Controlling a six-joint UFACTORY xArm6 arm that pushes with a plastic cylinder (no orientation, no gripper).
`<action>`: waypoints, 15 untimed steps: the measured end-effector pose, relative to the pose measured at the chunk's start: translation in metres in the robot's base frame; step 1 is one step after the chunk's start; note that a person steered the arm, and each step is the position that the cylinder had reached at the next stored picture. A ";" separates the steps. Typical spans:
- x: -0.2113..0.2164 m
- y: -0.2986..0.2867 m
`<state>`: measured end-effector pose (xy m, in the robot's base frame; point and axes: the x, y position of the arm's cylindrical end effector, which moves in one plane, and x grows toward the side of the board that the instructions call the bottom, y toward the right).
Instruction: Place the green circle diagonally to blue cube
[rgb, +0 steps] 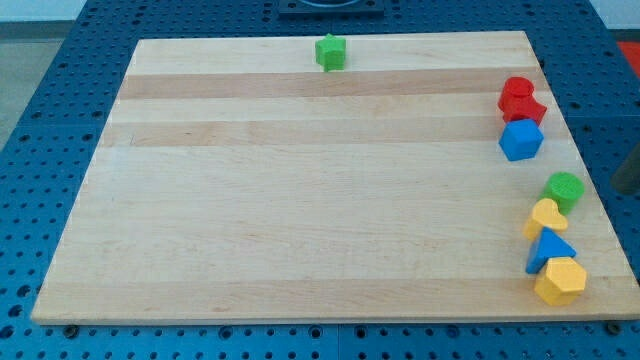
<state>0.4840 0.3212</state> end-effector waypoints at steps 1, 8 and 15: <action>0.001 -0.016; 0.003 -0.098; 0.009 -0.160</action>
<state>0.4929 0.1608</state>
